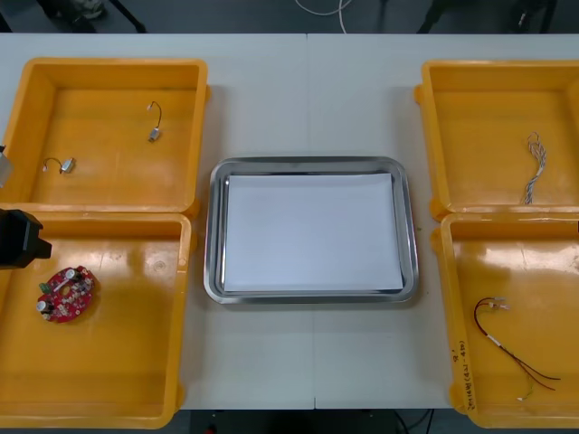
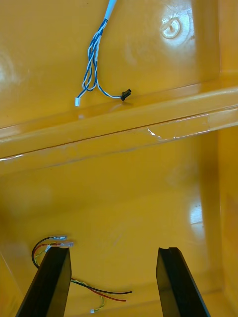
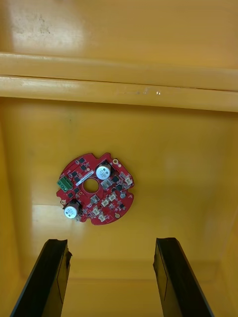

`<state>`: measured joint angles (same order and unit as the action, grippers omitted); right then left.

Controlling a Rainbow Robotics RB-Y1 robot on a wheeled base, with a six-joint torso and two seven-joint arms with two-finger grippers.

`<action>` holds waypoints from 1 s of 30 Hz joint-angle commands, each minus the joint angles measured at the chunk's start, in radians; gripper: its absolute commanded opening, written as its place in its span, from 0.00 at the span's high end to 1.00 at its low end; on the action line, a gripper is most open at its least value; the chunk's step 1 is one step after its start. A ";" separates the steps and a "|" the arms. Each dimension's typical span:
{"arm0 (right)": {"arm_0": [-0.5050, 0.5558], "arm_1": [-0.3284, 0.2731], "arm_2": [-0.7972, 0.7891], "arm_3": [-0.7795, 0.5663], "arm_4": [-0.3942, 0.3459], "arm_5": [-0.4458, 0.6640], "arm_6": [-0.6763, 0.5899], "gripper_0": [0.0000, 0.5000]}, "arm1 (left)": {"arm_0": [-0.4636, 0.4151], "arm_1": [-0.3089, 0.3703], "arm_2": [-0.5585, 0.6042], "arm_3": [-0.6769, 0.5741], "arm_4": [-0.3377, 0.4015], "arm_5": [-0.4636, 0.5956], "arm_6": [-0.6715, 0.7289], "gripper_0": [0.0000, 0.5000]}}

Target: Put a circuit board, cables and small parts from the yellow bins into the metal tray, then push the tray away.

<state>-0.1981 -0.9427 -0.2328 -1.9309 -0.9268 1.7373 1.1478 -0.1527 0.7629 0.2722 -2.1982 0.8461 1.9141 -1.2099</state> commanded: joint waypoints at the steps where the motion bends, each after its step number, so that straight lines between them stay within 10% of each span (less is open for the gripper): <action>1: 0.012 -0.033 -0.040 -0.005 -0.007 -0.002 0.032 0.00 | 0.016 0.042 0.010 -0.031 0.007 0.006 -0.085 0.00; 30: 0.012 -0.042 -0.046 0.004 -0.001 -0.004 0.032 0.00 | 0.016 0.042 0.010 -0.031 0.007 0.006 -0.085 0.00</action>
<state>-0.1981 -0.9428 -0.2341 -1.9297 -0.9268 1.7373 1.1478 -0.1527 0.7629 0.2722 -2.1982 0.8461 1.9141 -1.2099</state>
